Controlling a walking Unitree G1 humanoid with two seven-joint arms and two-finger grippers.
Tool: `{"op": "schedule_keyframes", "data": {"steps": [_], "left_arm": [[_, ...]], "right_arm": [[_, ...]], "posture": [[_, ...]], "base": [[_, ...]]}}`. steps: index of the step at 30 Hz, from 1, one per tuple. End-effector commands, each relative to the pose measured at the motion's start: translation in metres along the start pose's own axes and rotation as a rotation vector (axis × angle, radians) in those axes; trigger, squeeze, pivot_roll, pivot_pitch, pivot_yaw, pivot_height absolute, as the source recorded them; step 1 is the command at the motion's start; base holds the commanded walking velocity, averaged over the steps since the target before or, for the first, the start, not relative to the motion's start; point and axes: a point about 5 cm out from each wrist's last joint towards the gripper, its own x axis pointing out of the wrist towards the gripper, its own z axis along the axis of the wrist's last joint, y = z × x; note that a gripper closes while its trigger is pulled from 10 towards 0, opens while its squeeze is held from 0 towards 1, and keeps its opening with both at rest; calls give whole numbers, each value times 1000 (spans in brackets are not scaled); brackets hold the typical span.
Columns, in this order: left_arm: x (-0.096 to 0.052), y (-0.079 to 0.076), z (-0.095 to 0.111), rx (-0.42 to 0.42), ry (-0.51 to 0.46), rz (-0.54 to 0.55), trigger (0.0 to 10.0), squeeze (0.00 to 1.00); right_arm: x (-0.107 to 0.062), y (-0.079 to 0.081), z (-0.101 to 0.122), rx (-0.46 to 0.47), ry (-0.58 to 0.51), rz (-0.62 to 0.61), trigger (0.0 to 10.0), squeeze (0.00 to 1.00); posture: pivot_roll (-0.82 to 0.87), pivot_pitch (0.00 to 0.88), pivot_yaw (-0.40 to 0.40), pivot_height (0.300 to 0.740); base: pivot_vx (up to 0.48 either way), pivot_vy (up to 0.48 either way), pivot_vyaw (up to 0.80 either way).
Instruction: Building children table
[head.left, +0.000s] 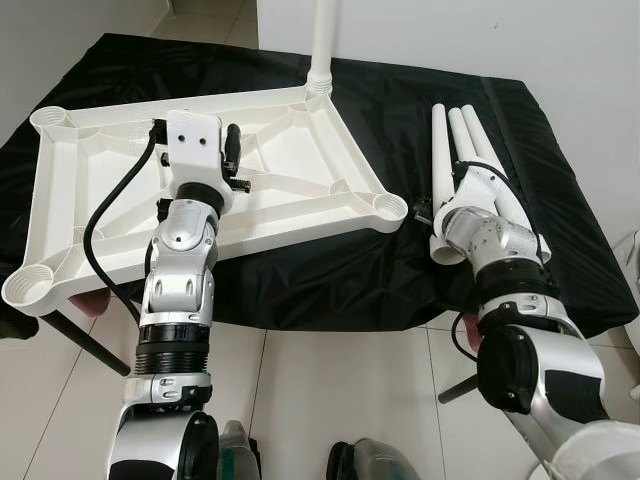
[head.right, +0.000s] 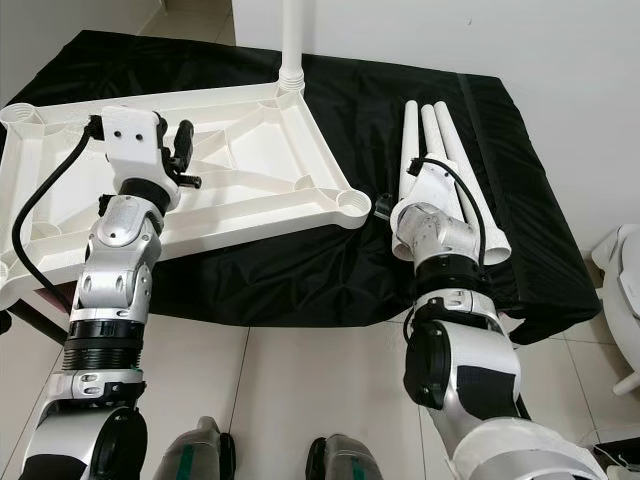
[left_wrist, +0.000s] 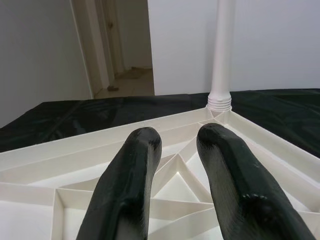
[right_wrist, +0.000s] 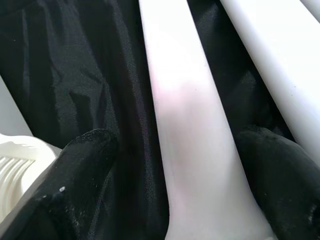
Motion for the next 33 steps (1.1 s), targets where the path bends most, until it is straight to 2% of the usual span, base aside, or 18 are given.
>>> {"op": "schedule_keyframes", "data": {"steps": [1, 4, 5, 10, 11, 13, 14, 16, 17, 18, 19, 25, 30, 32, 33], "left_arm": [[0, 1, -1, -3, 11, 37, 10000, 0], [0, 1, -1, -2, 10, 37, 10000, 0], [-1, 0, -1, -2, 9, 37, 10000, 0], [0, 0, -1, -1, 8, 40, 10000, 0], [0, 1, 0, -2, 6, 42, 10000, 0], [1, 1, 0, -2, 5, 44, 10000, 0], [1, 1, 1, -3, 3, 46, 10000, 0], [1, 1, 2, -3, 2, 47, 10000, 0], [1, 1, 2, -3, 1, 49, 10000, 0], [1, 1, 2, -3, 1, 49, 10000, 0], [1, 1, 2, -3, 0, 51, 10000, 0], [0, 5, 3, -3, -1, 69, 10000, 0], [-1, 6, 3, -13, 2, 82, 10000, 0], [-1, 7, 3, -33, 3, 84, 10000, 0], [-1, 7, 3, -33, 3, 84, 10000, 0]], "right_arm": [[4, -5, -16, 11, 85, -13, 10000, 0], [4, -4, -20, 55, 138, 11, 10000, 0], [5, -3, -27, 60, 218, 23, 10000, 0], [5, -2, -36, 68, 306, 34, 10000, 0], [5, -2, -38, 64, 328, 39, 8588, 0], [4, -2, -39, 60, 340, 42, 8588, 0], [4, 0, -39, 40, 343, 58, 4196, 0], [4, 0, -38, 25, 343, 69, 4196, 0], [4, 2, -37, 17, 348, 78, 3529, 0], [4, 2, -37, 17, 348, 78, 3529, 0], [4, 3, -38, 11, 359, 93, 0, 0], [3, 8, -35, 5, 376, 139, 0, 0], [2, 17, -27, -6, 332, 193, 0, 0], [2, 22, -17, 14, 264, 236, 0, 0], [2, 22, -17, 14, 264, 236, 0, 0]], "posture": [[37, 0, -41, 740], [37, 0, -40, 740], [37, 0, -41, 740], [37, 0, -39, 740], [37, 0, -39, 740], [37, 0, -39, 740], [40, 0, -40, 740], [40, 0, -40, 740], [43, 0, -46, 740], [43, 0, -46, 740], [44, 0, -48, 740], [54, 0, -56, 740], [61, 0, -62, 740], [64, 0, -67, 740], [64, 0, -67, 740]], "base": [[0, 0, 0], [0, 0, 0], [0, 0, 0], [0, 0, 0], [0, 0, 0], [0, 0, 0], [0, 0, 0], [0, 0, 0], [0, 0, 0], [0, 0, 0], [0, 0, 0], [0, 0, 0], [0, 0, 0], [0, 0, 0], [0, 0, 0]]}}
